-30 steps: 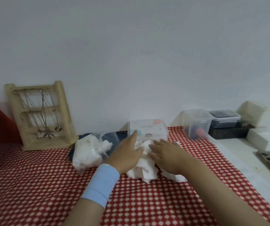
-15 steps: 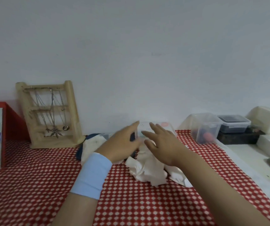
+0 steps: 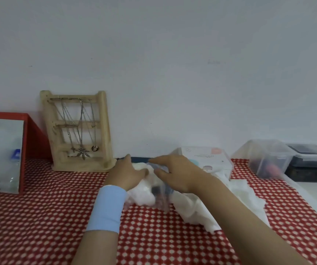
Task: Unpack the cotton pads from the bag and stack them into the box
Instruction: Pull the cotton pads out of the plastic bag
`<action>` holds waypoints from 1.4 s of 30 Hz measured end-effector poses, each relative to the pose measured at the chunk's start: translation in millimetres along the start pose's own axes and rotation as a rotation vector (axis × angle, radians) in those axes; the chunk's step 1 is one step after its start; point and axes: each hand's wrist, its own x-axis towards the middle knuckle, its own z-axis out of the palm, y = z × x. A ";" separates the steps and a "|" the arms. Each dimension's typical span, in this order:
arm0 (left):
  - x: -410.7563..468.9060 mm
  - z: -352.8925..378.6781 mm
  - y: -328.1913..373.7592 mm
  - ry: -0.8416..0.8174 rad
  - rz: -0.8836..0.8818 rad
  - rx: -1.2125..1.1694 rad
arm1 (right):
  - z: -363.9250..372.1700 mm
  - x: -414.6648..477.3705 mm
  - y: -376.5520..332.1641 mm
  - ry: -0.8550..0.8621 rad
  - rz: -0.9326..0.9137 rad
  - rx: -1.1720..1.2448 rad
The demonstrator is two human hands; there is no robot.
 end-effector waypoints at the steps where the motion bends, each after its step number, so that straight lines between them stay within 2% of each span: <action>1: 1.0 1.6 0.9 -0.025 0.011 -0.028 | 1.5 0.1 2.5 0.018 -0.002 -0.014; 4: -0.2 5.4 4.7 -0.052 0.041 -0.138 | 4.7 2.5 8.1 0.070 0.034 0.017; 10: -17.9 1.1 21.1 0.016 0.304 -0.295 | 9.3 3.1 11.0 0.255 0.142 0.237; 15: -20.5 2.2 28.9 0.029 0.348 -0.546 | 5.8 1.4 13.1 0.435 0.204 0.331; 18: -16.2 0.8 29.6 0.175 0.379 -0.490 | -3.2 -3.6 16.1 0.457 0.229 0.451; 22: -19.5 -2.1 32.7 0.263 0.394 -0.550 | -9.4 -5.2 14.7 0.453 0.148 0.585; 26: -24.3 -6.2 37.6 0.317 0.408 -0.535 | -10.3 -6.0 11.4 0.588 0.085 0.608; 28: -28.3 -9.1 40.9 0.336 0.415 -0.455 | -10.3 -6.4 10.3 0.654 0.019 0.564; 33: -31.1 -10.2 43.1 0.381 0.539 -0.328 | -12.2 -9.2 5.0 0.694 -0.050 0.171; 37: -28.9 -8.1 41.3 0.424 0.580 -0.209 | -16.9 -13.2 5.1 0.537 0.035 0.210; 40: -27.0 -6.3 39.0 0.406 0.519 -0.265 | -20.3 -11.9 11.2 0.505 0.139 0.187; 42: -28.1 -5.9 39.4 0.423 0.472 -0.324 | -22.7 -12.2 13.4 0.515 0.137 0.199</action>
